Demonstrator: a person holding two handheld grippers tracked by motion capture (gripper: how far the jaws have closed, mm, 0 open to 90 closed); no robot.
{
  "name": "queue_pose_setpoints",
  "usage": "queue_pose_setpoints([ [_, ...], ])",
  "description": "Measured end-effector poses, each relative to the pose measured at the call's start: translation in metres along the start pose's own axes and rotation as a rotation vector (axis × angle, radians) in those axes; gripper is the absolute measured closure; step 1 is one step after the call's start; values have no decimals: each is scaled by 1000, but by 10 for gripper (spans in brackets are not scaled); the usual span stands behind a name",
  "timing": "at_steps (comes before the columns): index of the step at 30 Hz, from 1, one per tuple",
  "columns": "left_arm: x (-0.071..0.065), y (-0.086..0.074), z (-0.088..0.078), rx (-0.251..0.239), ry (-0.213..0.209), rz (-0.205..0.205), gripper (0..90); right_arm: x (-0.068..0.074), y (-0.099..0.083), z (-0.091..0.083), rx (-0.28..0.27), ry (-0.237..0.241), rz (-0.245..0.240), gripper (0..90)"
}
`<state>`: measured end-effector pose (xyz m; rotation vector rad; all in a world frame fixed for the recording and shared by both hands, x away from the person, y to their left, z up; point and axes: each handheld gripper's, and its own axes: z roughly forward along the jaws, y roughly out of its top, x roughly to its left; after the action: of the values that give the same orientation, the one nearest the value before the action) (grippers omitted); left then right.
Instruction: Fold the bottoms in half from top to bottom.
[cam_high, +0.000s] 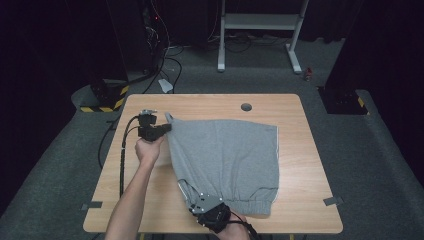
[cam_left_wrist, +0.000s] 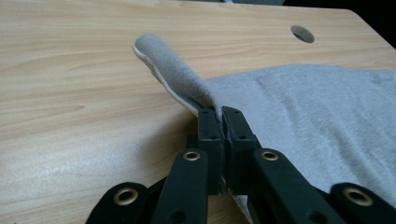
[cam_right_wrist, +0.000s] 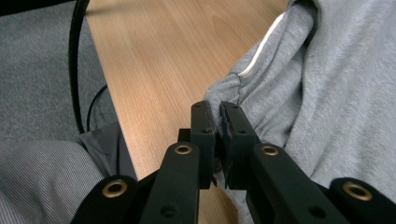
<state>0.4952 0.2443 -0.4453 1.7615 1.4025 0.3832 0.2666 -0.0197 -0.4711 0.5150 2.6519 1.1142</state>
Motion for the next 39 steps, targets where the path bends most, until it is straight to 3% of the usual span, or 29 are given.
queue_pose_setpoints([
  [2,-1,3,-2,-2,1,9,873,0,1,-1,-6,3,1,848],
  [4,-1,5,-4,-13,-10,-8,874,-1,4,-2,-13,9,5,849],
  [6,-1,7,-7,-4,4,12,874,-1,6,-3,-18,15,3,849],
  [14,2,17,-21,-24,7,17,874,0,16,-7,-36,35,-4,849],
  [24,11,18,-33,-34,15,2,874,0,27,-9,-46,66,-11,850],
  [39,35,17,-59,-41,71,-12,876,4,46,-3,-108,136,-6,852],
])
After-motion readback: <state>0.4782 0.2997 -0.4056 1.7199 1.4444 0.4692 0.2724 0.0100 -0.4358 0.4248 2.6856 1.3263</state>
